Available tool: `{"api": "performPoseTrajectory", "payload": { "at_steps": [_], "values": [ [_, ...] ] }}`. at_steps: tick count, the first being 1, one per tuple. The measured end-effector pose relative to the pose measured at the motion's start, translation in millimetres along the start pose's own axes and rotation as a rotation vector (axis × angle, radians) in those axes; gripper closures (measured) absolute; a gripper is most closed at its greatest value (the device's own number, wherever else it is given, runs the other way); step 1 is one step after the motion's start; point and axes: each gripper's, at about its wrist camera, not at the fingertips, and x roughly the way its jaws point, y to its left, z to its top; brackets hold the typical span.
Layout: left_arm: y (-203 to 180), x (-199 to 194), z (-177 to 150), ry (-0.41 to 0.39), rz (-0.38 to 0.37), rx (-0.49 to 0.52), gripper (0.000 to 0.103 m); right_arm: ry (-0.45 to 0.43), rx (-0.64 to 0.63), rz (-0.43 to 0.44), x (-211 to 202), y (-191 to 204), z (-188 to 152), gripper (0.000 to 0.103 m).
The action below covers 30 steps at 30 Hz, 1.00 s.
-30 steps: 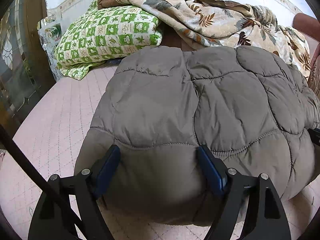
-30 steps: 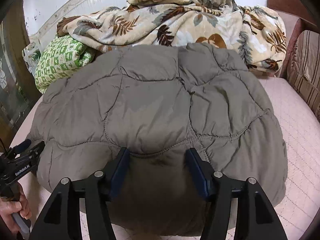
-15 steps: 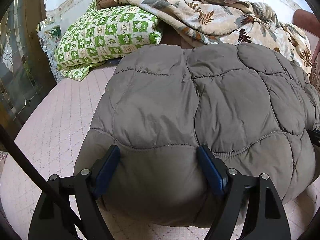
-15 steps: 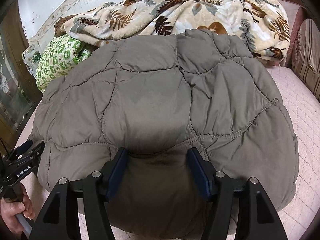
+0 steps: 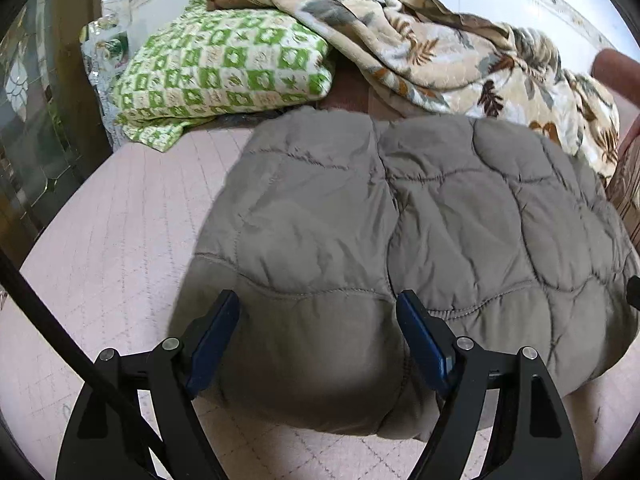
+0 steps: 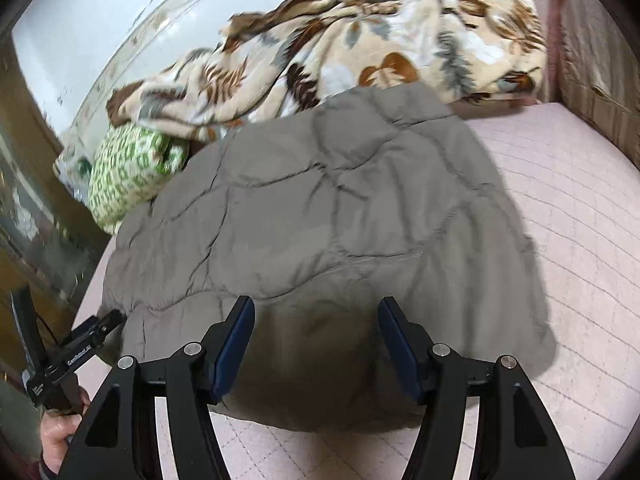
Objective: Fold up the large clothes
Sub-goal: 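Close both grippers on the folded jacket edge and lift it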
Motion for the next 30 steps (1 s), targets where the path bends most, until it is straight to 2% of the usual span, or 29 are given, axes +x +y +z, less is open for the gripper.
{"api": "performPoseTrajectory", "payload": {
  "at_steps": [3, 6, 9, 12, 17, 21, 25, 27, 30],
  "values": [
    [7.7, -7.8, 2.0, -0.011, 0.022, -0.011, 0.023, -0.026, 0.019, -0.023, -13.7, -10.6, 2.8, 0.035],
    [21.5, -3.2, 2.1, 0.023, 0.050, -0.045, 0.023, -0.036, 0.054, -0.065, -21.8, -24.7, 4.8, 0.035],
    [34.6, 11.7, 0.1, 0.085, 0.051, -0.086, 0.023, 0.004, 0.119, -0.076, -13.0, -45.6, 4.3, 0.035],
    [41.7, 28.1, -2.8, 0.140, 0.036, -0.116, 0.022, 0.043, 0.179, -0.035, 2.1, -57.7, 1.3, 0.035],
    [39.0, 35.1, -0.8, 0.163, 0.037, -0.100, 0.020, 0.076, 0.174, -0.038, 14.5, -57.2, 3.4, 0.032],
    [54.4, 29.0, 3.9, 0.168, -0.019, -0.171, 0.020, 0.058, 0.198, -0.005, 2.1, -59.1, 5.7, 0.032],
    [82.2, 12.6, 1.6, 0.191, -0.131, -0.289, 0.020, -0.011, 0.264, 0.052, -35.4, -71.4, 3.3, 0.032],
    [95.2, 7.7, -5.2, 0.220, -0.184, -0.348, 0.020, -0.034, 0.312, 0.061, -49.4, -82.3, -2.1, 0.032],
    [119.6, -0.8, -23.5, 0.252, -0.237, -0.457, 0.021, -0.045, 0.455, 0.082, -65.5, -115.8, -20.6, 0.032]
  ]
}}
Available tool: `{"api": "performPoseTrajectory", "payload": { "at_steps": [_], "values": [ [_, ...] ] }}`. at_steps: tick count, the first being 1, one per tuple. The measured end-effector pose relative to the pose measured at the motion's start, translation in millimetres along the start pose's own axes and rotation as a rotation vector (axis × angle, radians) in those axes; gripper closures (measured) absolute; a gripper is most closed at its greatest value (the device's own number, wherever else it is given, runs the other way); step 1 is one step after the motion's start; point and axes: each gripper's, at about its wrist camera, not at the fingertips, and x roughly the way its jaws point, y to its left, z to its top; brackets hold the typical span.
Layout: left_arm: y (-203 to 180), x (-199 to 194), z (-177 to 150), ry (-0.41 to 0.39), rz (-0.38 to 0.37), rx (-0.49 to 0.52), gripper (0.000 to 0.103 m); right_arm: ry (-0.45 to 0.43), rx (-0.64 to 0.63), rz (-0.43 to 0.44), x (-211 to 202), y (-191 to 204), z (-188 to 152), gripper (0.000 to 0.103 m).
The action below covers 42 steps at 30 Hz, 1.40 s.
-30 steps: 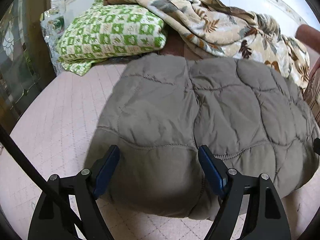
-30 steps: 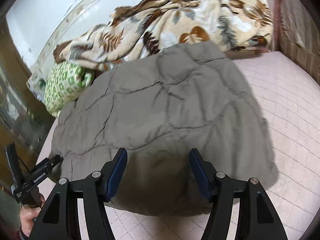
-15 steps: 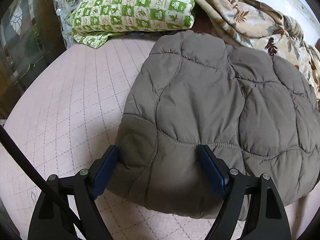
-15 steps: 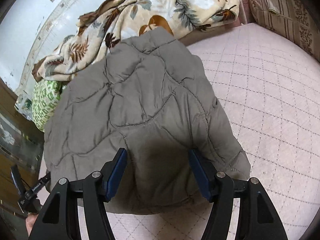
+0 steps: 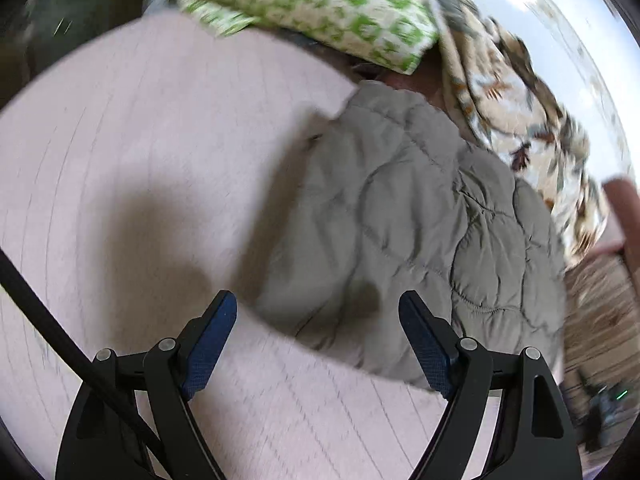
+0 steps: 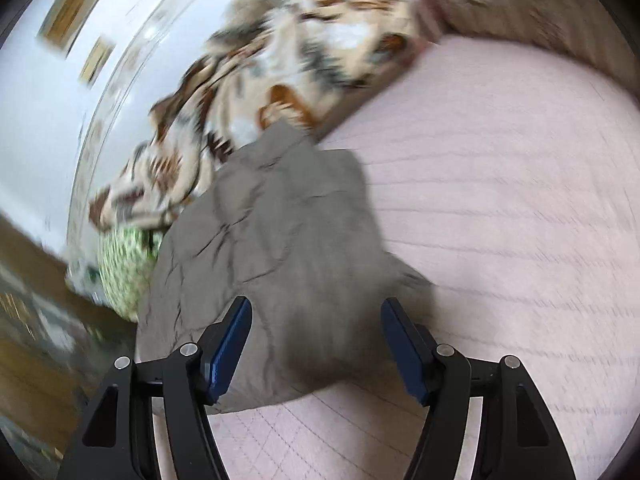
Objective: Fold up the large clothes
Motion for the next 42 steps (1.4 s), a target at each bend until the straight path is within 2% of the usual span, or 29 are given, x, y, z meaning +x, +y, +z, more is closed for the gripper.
{"api": "performPoseTrajectory", "payload": {
  "at_steps": [2, 4, 6, 9, 23, 27, 35, 42],
  "values": [
    [18.2, -2.8, -6.1, 0.022, -0.041, -0.082, 0.021, 0.009, 0.098, 0.030, -5.0, -21.2, -2.9, 0.032],
    [35.2, -0.9, -11.1, 0.062, -0.116, -0.175, 0.021, 0.018, 0.202, 0.073, -5.9, -44.5, -10.0, 0.032],
    [47.2, 1.9, -15.8, 0.090, -0.158, -0.243, 0.021, 0.027, 0.264, 0.091, -4.5, -59.6, -15.2, 0.032],
    [54.5, 3.1, -19.1, 0.093, -0.189, -0.296, 0.021, 0.027, 0.289, 0.099, -2.1, -63.7, -12.8, 0.032],
    [49.4, 30.3, -11.0, 0.097, -0.223, -0.322, 0.021, 0.037, 0.280, 0.084, 23.5, -56.7, -11.7, 0.028],
    [49.0, 44.8, -12.2, 0.111, -0.282, -0.363, 0.021, 0.034, 0.293, 0.095, 29.7, -57.8, -14.2, 0.028],
    [42.7, 54.2, -4.9, 0.072, -0.294, -0.340, 0.021, 0.036, 0.331, 0.115, 48.0, -60.9, -16.0, 0.027],
    [41.0, 64.7, 5.2, 0.043, -0.306, -0.330, 0.021, 0.010, 0.337, 0.106, 59.1, -53.9, -11.3, 0.018]
  ]
}}
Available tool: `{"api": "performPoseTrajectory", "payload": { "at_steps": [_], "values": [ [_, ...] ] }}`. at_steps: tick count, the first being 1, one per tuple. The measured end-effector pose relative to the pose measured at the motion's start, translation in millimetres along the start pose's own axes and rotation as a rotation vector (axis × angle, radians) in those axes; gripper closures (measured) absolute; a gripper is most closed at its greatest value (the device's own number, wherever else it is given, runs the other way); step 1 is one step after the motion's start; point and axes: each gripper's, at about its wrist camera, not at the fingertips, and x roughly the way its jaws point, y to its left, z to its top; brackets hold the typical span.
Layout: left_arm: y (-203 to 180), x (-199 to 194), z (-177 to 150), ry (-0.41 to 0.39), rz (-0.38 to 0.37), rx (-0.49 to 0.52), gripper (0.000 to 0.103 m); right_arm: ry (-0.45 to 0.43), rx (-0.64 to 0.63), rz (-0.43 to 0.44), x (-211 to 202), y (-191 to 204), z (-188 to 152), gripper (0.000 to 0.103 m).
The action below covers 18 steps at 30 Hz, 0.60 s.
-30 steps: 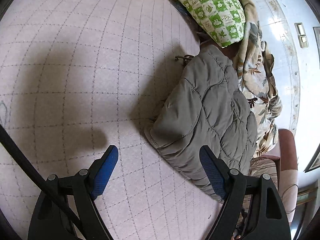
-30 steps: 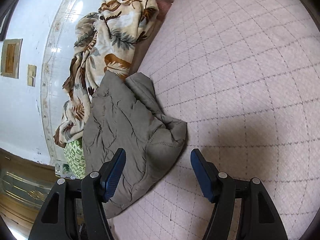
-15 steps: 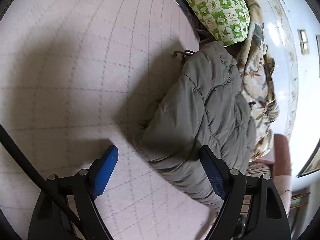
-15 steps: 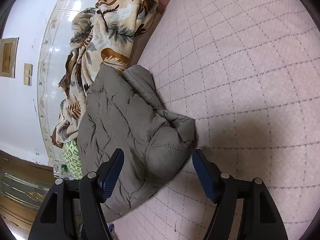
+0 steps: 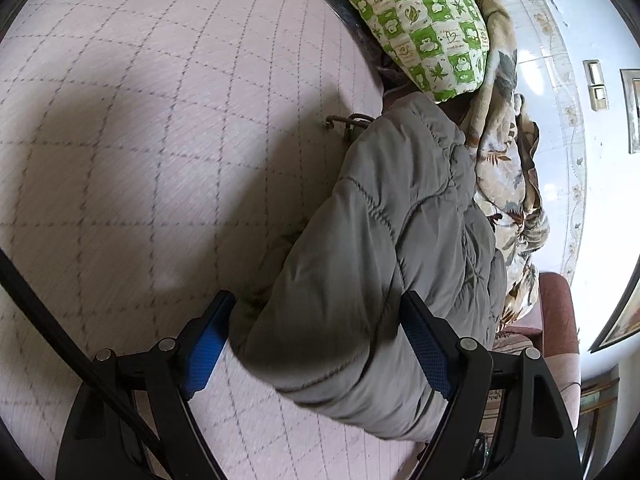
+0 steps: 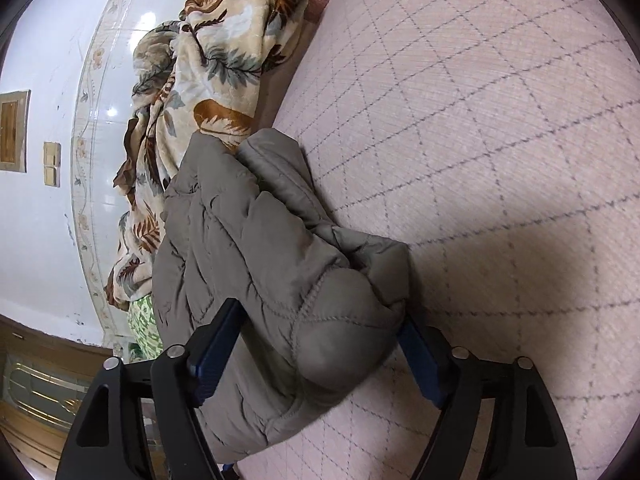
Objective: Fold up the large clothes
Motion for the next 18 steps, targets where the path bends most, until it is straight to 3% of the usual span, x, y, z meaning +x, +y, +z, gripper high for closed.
{"api": "performPoseTrajectory", "payload": {
  "at_steps": [6, 8, 10, 13, 15, 18],
  "values": [
    [-6.4, 7.3, 5.9, -0.017, 0.006, 0.028, 0.020, -0.010, -0.040, -0.021, 14.2, 10.6, 0.8, 0.017],
    [-7.8, 8.4, 6.4, -0.023, 0.005, 0.039, 0.020, -0.019, -0.049, -0.018, 16.7, 13.8, 1.2, 0.022],
    [-11.2, 9.1, 6.7, -0.029, 0.012, 0.062, 0.021, -0.025, -0.060, -0.026, 17.5, 16.0, 1.6, 0.038],
    [-17.7, 8.3, 5.1, -0.045, 0.035, 0.109, 0.033, -0.041, -0.101, -0.026, 14.0, 22.2, 0.9, 0.058],
    [-27.8, 5.9, 2.9, -0.071, 0.062, 0.172, 0.046, -0.056, -0.160, -0.050, 11.8, 33.1, -1.3, 0.063],
    [-46.1, 0.6, -2.6, -0.118, 0.119, 0.278, 0.057, -0.079, -0.241, -0.089, 10.0, 47.1, -6.6, 0.069]
  ]
}}
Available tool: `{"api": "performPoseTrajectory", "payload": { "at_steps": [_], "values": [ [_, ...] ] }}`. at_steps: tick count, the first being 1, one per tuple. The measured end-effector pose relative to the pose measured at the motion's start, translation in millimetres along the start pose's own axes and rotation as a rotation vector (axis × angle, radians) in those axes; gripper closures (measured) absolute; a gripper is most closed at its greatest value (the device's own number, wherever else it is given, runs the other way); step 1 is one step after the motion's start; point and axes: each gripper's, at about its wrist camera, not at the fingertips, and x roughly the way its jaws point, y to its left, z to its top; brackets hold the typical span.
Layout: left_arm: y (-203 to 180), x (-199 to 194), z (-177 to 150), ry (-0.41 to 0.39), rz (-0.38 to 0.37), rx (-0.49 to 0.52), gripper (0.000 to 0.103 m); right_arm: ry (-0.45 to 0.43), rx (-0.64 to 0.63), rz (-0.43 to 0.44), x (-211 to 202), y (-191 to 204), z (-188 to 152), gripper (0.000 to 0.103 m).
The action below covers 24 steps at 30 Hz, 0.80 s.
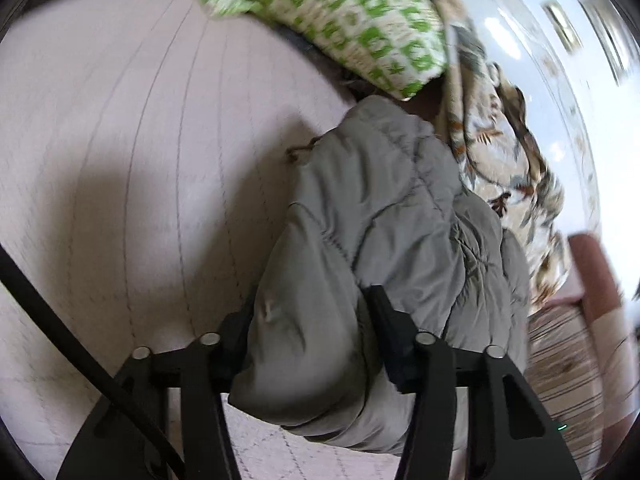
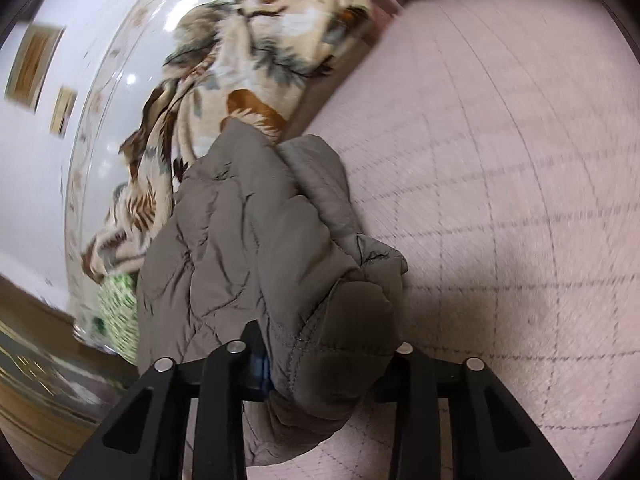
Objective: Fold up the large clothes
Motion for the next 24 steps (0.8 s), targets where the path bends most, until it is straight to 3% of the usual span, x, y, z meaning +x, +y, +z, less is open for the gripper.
{"api": "performPoseTrajectory", "payload": {
  "at_steps": [4, 15, 24],
  "values": [
    [-18.4, -9.4, 0.1, -0.040, 0.035, 0.109, 0.063, -0.017, -0.068, -0.022, -5.6, 13.1, 0.2, 0.070],
    [-12.8, -18.8, 8.8, 0.001, -0.045, 0.102, 0.067, -0.030, -0.125, 0.002, -24.0, 31.9, -1.6, 0.071],
    [-25.8, -33.2, 9.0, -0.014, -0.040, 0.156, 0.068, -0.021, -0.181, 0.033, -42.1, 50.4, -1.1, 0.071]
  ]
}}
